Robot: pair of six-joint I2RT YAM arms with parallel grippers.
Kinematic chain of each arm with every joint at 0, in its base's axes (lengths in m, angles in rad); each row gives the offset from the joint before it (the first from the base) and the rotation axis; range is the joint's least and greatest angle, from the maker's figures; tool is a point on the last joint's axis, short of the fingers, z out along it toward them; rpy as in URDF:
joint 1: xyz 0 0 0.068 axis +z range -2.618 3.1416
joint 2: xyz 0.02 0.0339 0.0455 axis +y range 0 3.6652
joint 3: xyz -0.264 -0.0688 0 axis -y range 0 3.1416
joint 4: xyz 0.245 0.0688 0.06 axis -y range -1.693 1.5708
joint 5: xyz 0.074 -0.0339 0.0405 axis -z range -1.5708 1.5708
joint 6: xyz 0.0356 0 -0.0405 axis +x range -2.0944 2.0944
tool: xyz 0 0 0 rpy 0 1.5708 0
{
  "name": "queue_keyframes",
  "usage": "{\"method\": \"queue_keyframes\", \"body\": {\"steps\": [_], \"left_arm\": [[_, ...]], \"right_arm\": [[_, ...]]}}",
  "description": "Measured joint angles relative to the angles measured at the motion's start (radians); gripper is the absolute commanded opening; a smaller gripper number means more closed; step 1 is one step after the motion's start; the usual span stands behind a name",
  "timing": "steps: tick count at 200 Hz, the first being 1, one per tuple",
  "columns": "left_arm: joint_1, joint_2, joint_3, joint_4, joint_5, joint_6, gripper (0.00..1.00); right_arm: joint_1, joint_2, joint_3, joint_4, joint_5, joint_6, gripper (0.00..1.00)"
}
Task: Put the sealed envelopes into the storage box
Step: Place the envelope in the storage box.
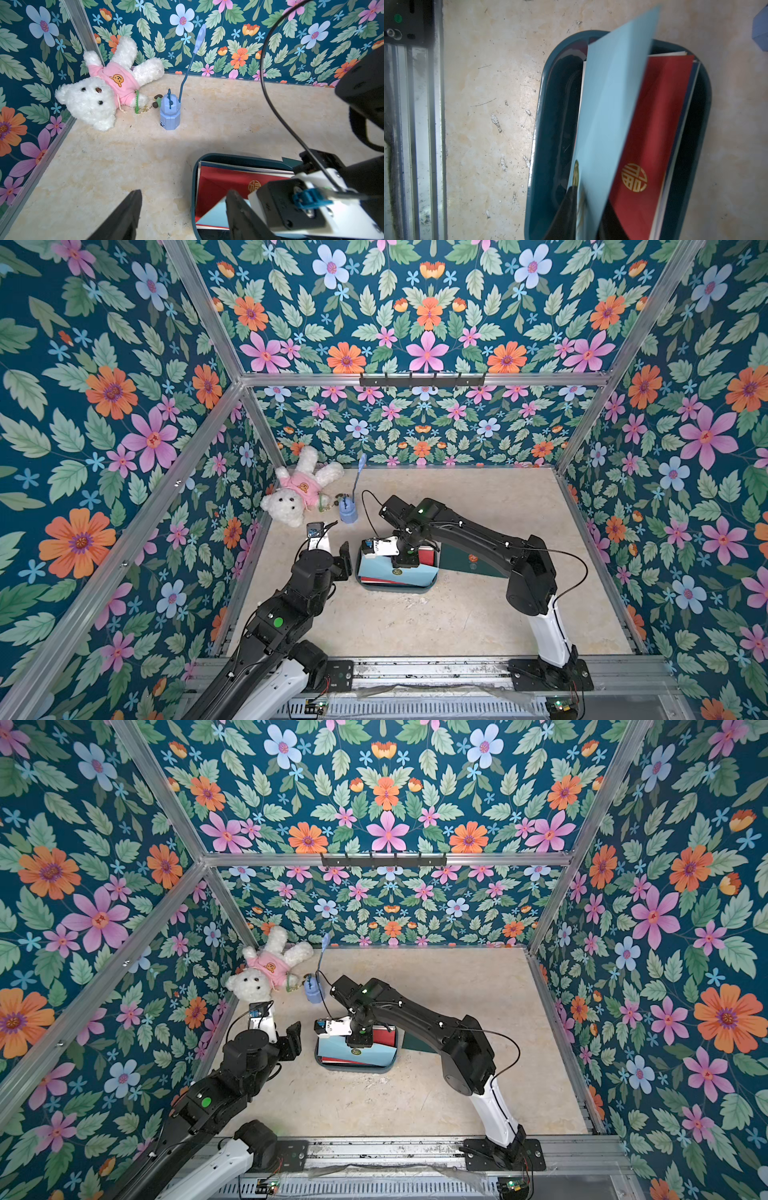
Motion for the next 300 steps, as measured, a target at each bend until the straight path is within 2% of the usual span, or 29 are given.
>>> {"method": "queue_keyframes", "body": {"steps": [29, 59, 125, 170, 185, 207, 266, 284, 300], "left_arm": [[0.000, 0.002, 0.000, 0.000, 0.002, 0.000, 0.70], [0.000, 0.003, 0.000, 0.000, 0.003, 0.000, 0.70], [0.000, 0.000, 0.000, 0.000, 0.004, 0.000, 0.70], [0.000, 0.006, -0.001, 0.000, 0.015, 0.000, 0.70], [0.000, 0.010, -0.001, 0.000, 0.018, 0.000, 0.70], [0.000, 0.014, -0.001, 0.000, 0.019, 0.000, 0.70], [0.000, 0.037, -0.001, 0.001, 0.031, -0.008, 0.70], [0.000, 0.061, 0.004, 0.014, 0.048, -0.011, 0.70], [0.000, 0.108, 0.019, 0.036, 0.076, -0.012, 0.67]], "right_arm": [[0.000, 0.000, -0.033, 0.013, -0.009, 0.016, 0.20], [0.000, -0.003, -0.054, 0.019, -0.018, 0.023, 0.00], [0.000, -0.016, 0.016, -0.012, -0.017, 0.022, 0.00], [0.000, 0.003, 0.005, -0.020, -0.023, 0.022, 0.00], [0.000, 0.022, 0.003, -0.021, -0.021, 0.026, 0.19], [0.001, 0.025, 0.000, -0.014, -0.001, 0.031, 0.29], [-0.052, -0.064, -0.037, 0.109, 0.054, 0.108, 0.34], [-0.096, -0.127, -0.108, 0.203, 0.055, 0.163, 0.34], [-0.144, -0.223, -0.235, 0.330, 0.054, 0.248, 0.34]]}}
